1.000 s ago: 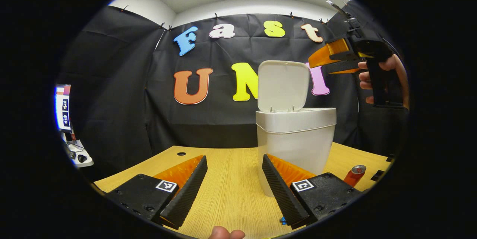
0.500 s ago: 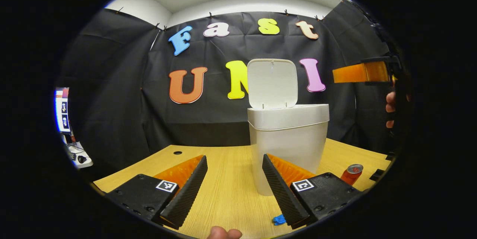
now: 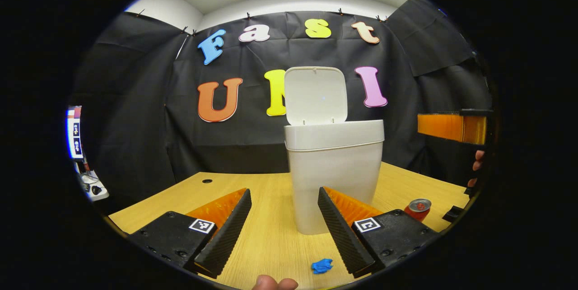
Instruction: Press the lid of the desktop garbage bin to open it, pick up the crumpled paper on the desktop and throw it into the bin, then pick up the pop can on the desktop and drop it into the bin, and finally close the garbage bin lid.
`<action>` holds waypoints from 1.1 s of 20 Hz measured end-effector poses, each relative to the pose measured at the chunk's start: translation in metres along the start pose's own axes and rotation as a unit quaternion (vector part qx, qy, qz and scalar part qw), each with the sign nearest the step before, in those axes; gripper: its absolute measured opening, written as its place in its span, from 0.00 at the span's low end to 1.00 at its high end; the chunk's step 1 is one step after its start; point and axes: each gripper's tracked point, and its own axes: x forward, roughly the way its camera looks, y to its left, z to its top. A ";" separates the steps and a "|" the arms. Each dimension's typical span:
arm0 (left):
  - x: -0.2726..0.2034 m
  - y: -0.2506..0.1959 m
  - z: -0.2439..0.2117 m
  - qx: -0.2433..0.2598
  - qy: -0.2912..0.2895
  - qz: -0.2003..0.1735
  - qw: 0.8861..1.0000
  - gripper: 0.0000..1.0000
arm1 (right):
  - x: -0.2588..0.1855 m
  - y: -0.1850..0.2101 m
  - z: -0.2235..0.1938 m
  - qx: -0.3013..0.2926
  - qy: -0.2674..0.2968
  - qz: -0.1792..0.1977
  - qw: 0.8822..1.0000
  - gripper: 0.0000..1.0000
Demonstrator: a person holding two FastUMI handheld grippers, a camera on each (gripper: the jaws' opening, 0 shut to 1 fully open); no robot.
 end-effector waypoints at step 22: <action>-0.036 -0.052 -0.171 -0.035 0.172 0.020 0.984 0.97 | -0.027 -0.034 -0.070 -0.017 -0.003 0.008 1.000 0.96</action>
